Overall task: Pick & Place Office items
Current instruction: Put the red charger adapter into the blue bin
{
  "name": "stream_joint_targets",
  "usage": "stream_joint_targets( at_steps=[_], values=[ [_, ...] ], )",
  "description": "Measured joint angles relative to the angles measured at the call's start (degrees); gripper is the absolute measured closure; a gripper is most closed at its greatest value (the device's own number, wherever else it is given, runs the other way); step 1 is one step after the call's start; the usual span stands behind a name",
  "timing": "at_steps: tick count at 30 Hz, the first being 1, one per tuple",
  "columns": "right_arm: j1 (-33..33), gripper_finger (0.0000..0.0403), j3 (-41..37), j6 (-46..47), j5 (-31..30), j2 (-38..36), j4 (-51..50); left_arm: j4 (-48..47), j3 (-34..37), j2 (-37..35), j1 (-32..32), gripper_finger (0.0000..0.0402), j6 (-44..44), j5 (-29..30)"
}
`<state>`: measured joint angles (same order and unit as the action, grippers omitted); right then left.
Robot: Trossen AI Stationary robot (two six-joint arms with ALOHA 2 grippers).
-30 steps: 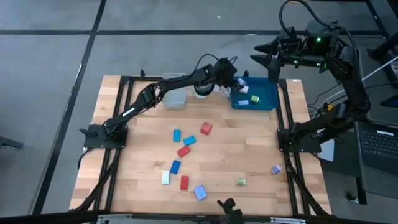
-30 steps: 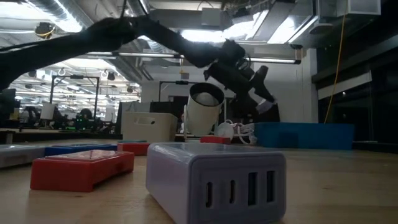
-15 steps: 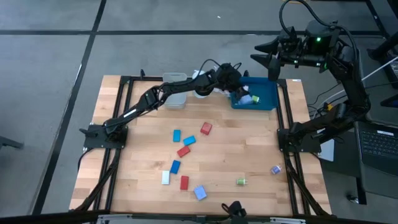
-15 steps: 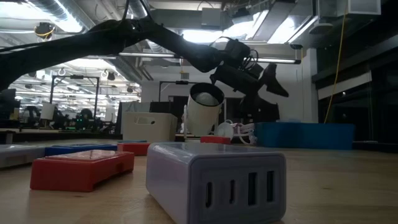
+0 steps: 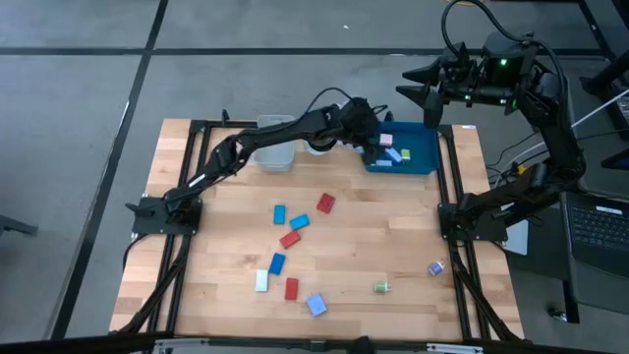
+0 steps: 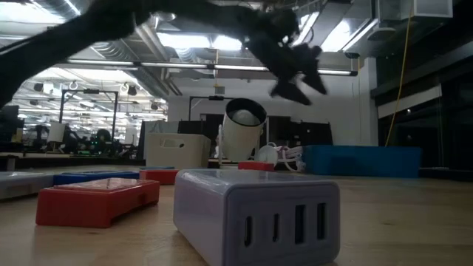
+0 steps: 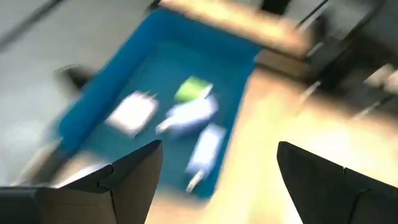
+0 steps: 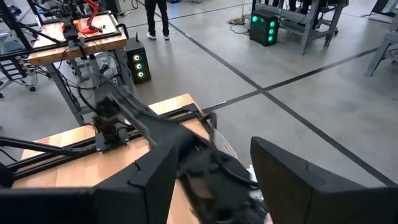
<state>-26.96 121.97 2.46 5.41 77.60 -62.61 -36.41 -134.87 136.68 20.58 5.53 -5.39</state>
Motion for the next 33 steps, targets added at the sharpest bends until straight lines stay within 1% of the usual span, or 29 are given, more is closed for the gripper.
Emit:
stream_joint_targets(
  at_steps=[1, 3, 4, 6, 7, 9, 11, 12, 14, 18, 21, 25, 29, 33],
  values=[
    [0.00, 0.0195, 0.00, -0.15, 0.00, 0.00, 0.00, -4.28, 0.00, -1.60, -0.68, 0.0091, -1.31, 3.40],
    [0.00, 0.0195, 0.00, -0.48, 0.00, 0.00, 0.01, -13.71, -0.01, -4.47, -1.95, 0.0091, -0.65, 9.49],
    [0.00, 0.0195, 0.00, -0.75, 0.01, 0.00, 0.03, -17.26, -0.04, -5.75, -2.51, 0.0091, 1.53, 10.66],
    [0.00, 0.0195, 0.00, -1.39, 0.07, 0.00, 0.34, -27.13, -0.06, -7.57, -3.64, 0.0091, 9.78, 11.61],
    [0.00, 0.0195, 0.00, -1.49, 0.07, 0.00, 0.61, -30.39, -0.09, -7.99, -4.23, 0.0091, 13.19, 11.58],
    [0.00, 0.0195, 0.00, -1.51, 0.18, 0.00, 0.90, -37.73, 0.02, -8.07, -5.47, 0.0091, 17.53, 14.58],
    [0.04, 0.0195, 0.00, -1.53, 0.37, 0.00, 1.46, -41.15, 0.16, -8.00, -6.82, 0.0091, 21.38, 17.32],
    [0.04, 0.0195, 0.00, -1.57, 0.55, 0.00, 1.75, -41.44, 0.65, -8.00, -7.49, 0.0091, 23.76, 17.06],
    [0.04, 0.0195, 0.00, -1.59, 1.38, 0.00, 2.51, -41.38, 2.45, -7.94, -8.88, 0.0091, 28.37, 13.83],
    [0.06, 0.0195, 0.00, -1.60, 3.12, 0.00, 3.02, -36.91, 9.28, -7.67, -11.84, 0.0091, 32.54, 11.46],
    [0.04, 0.0195, 0.00, -1.58, 4.43, 0.00, 2.99, -34.98, 13.96, -7.65, -12.54, 0.0091, 35.79, 8.16],
    [0.07, 0.0195, 0.00, -1.59, 4.74, 0.00, 2.95, -32.90, 19.86, -7.58, -12.77, 0.0091, 37.28, 7.58],
    [0.05, 0.0195, 0.00, -1.16, 4.74, 0.00, 2.80, -27.89, 22.37, -7.72, -12.30, 0.0091, 37.29, 4.20],
    [0.41, 0.0195, 0.00, 1.83, 4.76, 0.00, 2.85, -24.92, 23.05, -7.63, -12.12, 0.0091, 37.72, 3.97]
  ],
)
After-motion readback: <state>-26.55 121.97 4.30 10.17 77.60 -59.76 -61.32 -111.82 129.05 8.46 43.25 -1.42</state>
